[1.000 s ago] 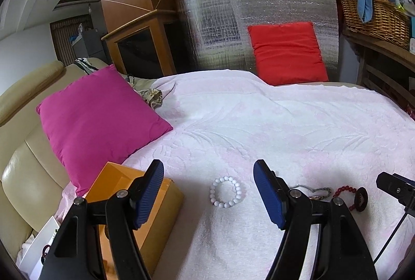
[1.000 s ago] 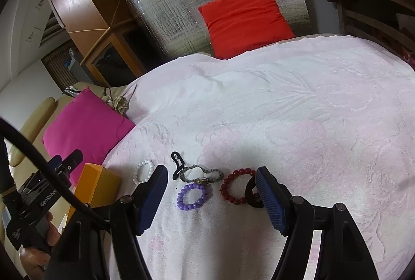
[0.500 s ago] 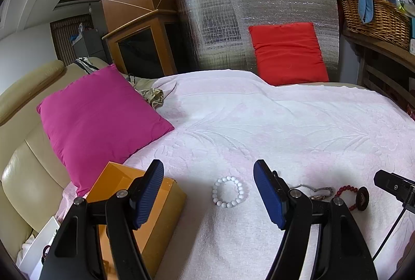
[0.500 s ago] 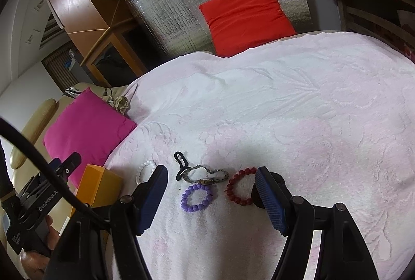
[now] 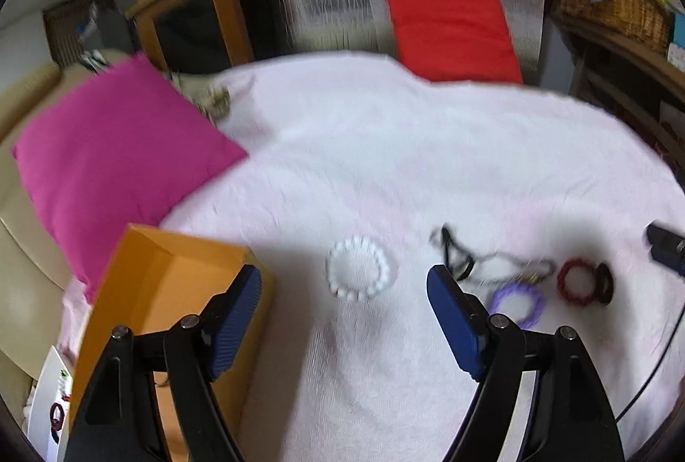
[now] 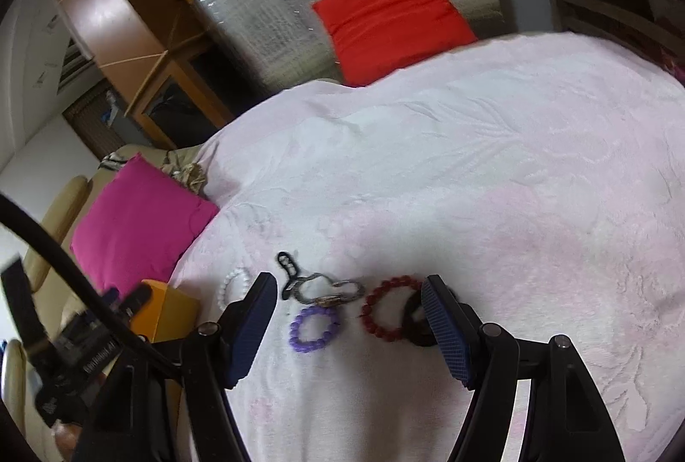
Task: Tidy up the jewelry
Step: 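Move both open tools back over the remaining jewelry, then grasp the purple bead bracelet with the left tool while the right tool grasps the black hair tie, then carry both items over the orange box and open both tools to release them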
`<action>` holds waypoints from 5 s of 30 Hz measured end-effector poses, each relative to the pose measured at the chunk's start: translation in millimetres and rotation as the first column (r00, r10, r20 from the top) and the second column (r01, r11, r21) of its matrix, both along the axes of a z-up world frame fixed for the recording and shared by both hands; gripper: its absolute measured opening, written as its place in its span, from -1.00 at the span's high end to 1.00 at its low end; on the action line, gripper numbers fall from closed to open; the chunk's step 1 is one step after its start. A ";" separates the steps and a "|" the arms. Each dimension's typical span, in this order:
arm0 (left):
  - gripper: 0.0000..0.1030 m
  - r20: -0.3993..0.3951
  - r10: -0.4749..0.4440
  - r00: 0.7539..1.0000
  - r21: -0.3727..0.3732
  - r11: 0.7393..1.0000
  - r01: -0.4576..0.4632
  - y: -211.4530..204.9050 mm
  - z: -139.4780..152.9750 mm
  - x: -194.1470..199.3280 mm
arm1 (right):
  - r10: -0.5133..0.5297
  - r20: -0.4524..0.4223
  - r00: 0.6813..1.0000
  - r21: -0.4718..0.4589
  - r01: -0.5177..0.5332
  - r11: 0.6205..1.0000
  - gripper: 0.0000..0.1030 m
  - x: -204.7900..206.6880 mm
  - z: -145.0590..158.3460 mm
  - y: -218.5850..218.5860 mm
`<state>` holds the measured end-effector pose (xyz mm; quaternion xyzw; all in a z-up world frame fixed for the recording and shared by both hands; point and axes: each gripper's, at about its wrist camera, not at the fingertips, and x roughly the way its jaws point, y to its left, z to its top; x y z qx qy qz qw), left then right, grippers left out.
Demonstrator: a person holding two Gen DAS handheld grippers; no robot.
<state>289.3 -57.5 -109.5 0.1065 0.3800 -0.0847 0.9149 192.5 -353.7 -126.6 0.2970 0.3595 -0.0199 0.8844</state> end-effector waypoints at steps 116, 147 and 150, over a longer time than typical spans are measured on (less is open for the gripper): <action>0.82 0.010 0.117 0.993 -0.252 0.961 -0.111 165.4 23.4 13.2 | 0.350 0.126 0.928 0.202 -0.369 0.907 0.77 47.2 -11.5 160.1; 0.25 0.005 0.220 0.975 -0.214 0.953 -0.214 178.6 8.3 31.3 | 0.371 0.072 0.926 0.113 -0.377 0.919 0.33 94.1 -13.5 224.6; 0.23 0.039 0.181 0.983 -0.189 0.967 -0.171 142.7 15.2 23.4 | 0.312 0.067 0.948 0.102 -0.318 0.943 0.33 71.5 -11.2 187.5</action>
